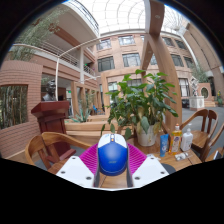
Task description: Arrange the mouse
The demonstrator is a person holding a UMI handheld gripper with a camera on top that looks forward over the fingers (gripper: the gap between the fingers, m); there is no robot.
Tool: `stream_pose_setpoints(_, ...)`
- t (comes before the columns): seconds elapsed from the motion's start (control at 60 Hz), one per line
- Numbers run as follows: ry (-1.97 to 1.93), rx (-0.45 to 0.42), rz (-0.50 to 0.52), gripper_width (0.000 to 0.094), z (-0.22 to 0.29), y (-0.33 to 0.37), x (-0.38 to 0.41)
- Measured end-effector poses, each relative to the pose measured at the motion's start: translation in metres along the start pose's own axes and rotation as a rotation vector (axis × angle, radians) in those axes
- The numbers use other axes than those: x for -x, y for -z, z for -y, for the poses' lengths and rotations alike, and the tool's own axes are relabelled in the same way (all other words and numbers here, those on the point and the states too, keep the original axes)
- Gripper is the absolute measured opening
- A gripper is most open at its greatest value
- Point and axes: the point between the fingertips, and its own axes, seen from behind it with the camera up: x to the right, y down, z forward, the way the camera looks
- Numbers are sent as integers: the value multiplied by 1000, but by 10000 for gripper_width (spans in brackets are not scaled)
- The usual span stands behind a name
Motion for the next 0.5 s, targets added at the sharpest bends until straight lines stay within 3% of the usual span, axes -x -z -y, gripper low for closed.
stream_pose_setpoints(0.083,-3,-16,-56,369,18,-33,-51)
stream_pose_setpoints(0.15,-8,42,-119,369,-4,-60,-98)
stream_pose_setpoints(0.317,-3,258,-259,369,-115,-101,-200)
stream_pose_setpoints(0.5,-4,464,-301,389,-215,-104,-246)
